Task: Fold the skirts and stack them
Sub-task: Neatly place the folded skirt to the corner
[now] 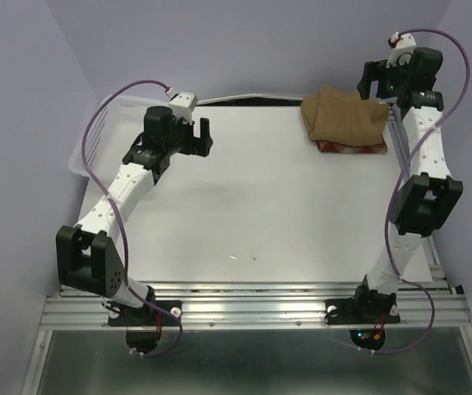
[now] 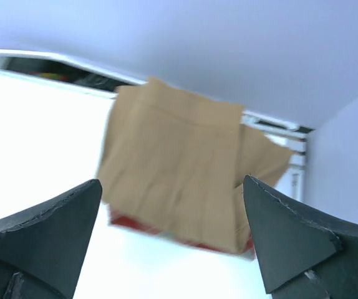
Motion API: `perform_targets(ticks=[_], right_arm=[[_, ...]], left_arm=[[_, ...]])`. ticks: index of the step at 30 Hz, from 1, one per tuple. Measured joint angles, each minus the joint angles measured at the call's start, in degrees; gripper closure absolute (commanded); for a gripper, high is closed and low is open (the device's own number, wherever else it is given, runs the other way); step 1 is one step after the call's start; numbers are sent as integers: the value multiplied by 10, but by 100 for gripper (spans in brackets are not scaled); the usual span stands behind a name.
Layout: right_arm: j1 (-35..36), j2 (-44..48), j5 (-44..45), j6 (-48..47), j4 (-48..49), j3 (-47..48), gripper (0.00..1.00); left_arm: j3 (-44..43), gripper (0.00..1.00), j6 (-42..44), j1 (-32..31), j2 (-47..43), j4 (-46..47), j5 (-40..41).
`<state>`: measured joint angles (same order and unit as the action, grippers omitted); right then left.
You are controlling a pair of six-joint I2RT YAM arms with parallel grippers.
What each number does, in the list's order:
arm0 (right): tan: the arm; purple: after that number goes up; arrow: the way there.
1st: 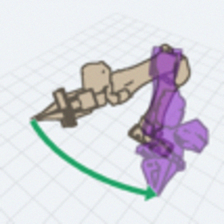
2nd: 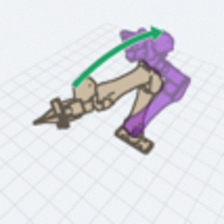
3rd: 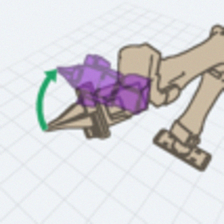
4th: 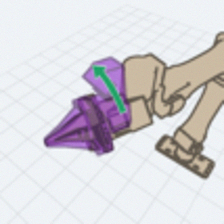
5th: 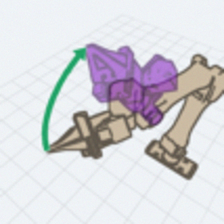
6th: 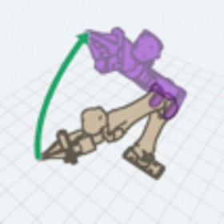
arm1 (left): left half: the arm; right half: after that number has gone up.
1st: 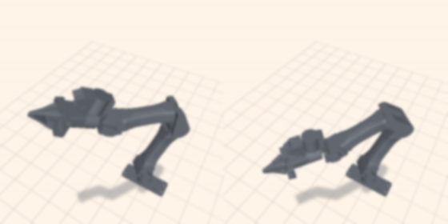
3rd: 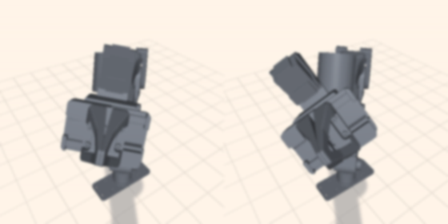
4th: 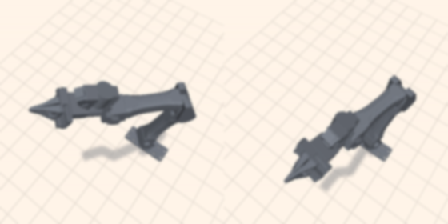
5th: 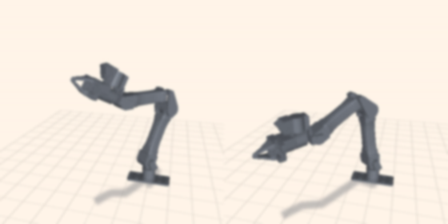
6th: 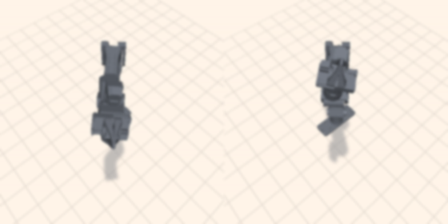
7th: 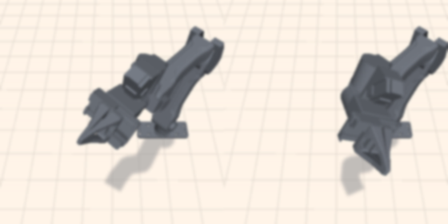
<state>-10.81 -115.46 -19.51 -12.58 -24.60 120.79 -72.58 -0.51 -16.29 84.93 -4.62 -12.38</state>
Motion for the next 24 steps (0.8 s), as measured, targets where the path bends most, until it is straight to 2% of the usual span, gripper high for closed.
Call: perform_targets(ticks=[4, 7, 11, 15, 19, 24], right_arm=[[0, 87, -70, 33, -44, -65, 0], [0, 195, -122, 50, -54, -209, 0], [0, 326, -153, 47, -74, -424, 0], [0, 392, -150, 38, -98, -565, 0], [0, 438, -146, 34, -106, -626, 0], [0, 475, -147, 34, -103, -636, 0]], left_arm=[[0, 2, 31, 0, -34, -21, -1], [7, 2, 50, 0, -60, -29, 1], [68, 2, 75, 0, -116, -33, 17], [139, 2, 96, 0, -165, -47, 48], [173, 2, 107, 0, -187, -60, 76], [188, 2, 110, 0, -214, -65, 95]])
